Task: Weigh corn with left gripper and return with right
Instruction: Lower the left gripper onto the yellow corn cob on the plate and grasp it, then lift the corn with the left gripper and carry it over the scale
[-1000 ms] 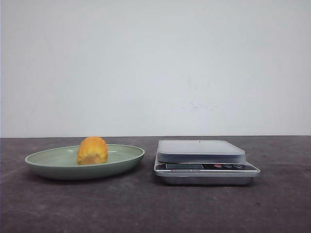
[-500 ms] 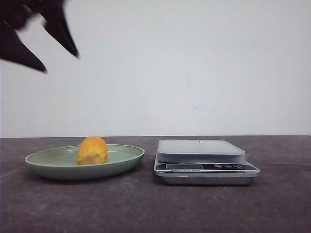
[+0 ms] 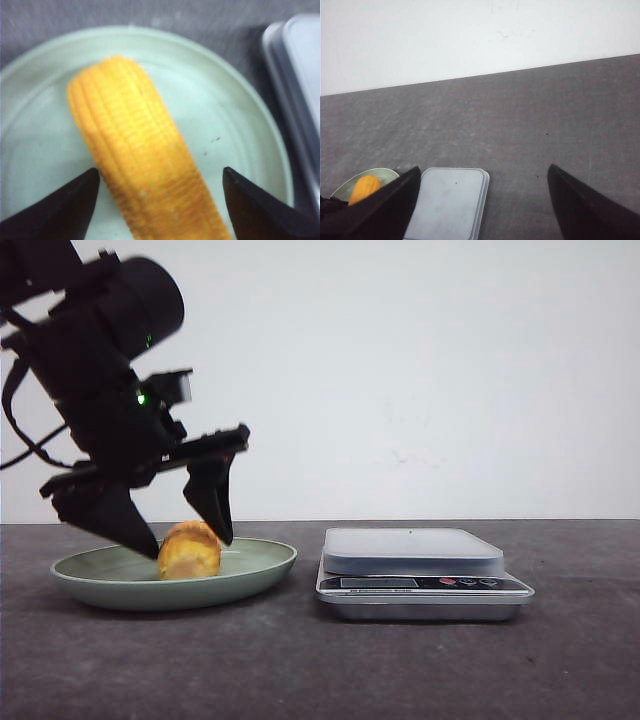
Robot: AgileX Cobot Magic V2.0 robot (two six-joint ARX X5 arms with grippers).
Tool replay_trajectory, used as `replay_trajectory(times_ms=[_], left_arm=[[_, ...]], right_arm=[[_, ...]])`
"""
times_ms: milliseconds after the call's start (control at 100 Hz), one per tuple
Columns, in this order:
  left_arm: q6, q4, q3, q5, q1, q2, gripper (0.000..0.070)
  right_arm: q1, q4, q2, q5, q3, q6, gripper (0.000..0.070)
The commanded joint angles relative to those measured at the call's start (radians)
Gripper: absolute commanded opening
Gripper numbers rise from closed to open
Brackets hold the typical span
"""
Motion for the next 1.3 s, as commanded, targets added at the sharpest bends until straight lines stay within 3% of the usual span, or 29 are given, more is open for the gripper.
replay_trajectory(times_ms=[0,80,220,270,490,730,1010,1290], left_arm=[[-0.014,0.011,0.016,-0.006,-0.01,0.025,0.0473],[-0.026,0.008,0.016,-0.006,-0.01,0.028,0.0444],[-0.025,0.009,0.016,-0.006,-0.014,0.026,0.0088],[-0.016,0.007,0.016,-0.004,-0.015,0.025,0.0],[-0.014,-0.007,0.027,0.007,-0.033,-0.048,0.0004],[0.018,-0.201,0.271,0.057,-0.113,-0.066,0.0005],[0.002,-0.238,0.521,0.019,-0.251,0.143,0.0004],[-0.035,-0.225,0.595,0.02,-0.298,0.319,0.0005]], right_arm=[[0.004,0.009,0.003,-0.002,0.02,-0.014,0.0514],[0.004,0.008,0.003,-0.002,0.02,-0.014,0.0514],[0.004,0.008,0.003,-0.001,0.02,-0.014,0.0509],[0.004,0.009,0.003,-0.001,0.02,-0.014,0.0509],[0.004,0.008,0.003,-0.001,0.02,-0.022,0.0509],[0.004,0.009,0.003,-0.001,0.02,-0.021,0.0509],[0.004,0.008,0.003,-0.002,0.02,-0.021,0.051],[0.004,-0.007,0.003,-0.001,0.02,-0.022,0.051]])
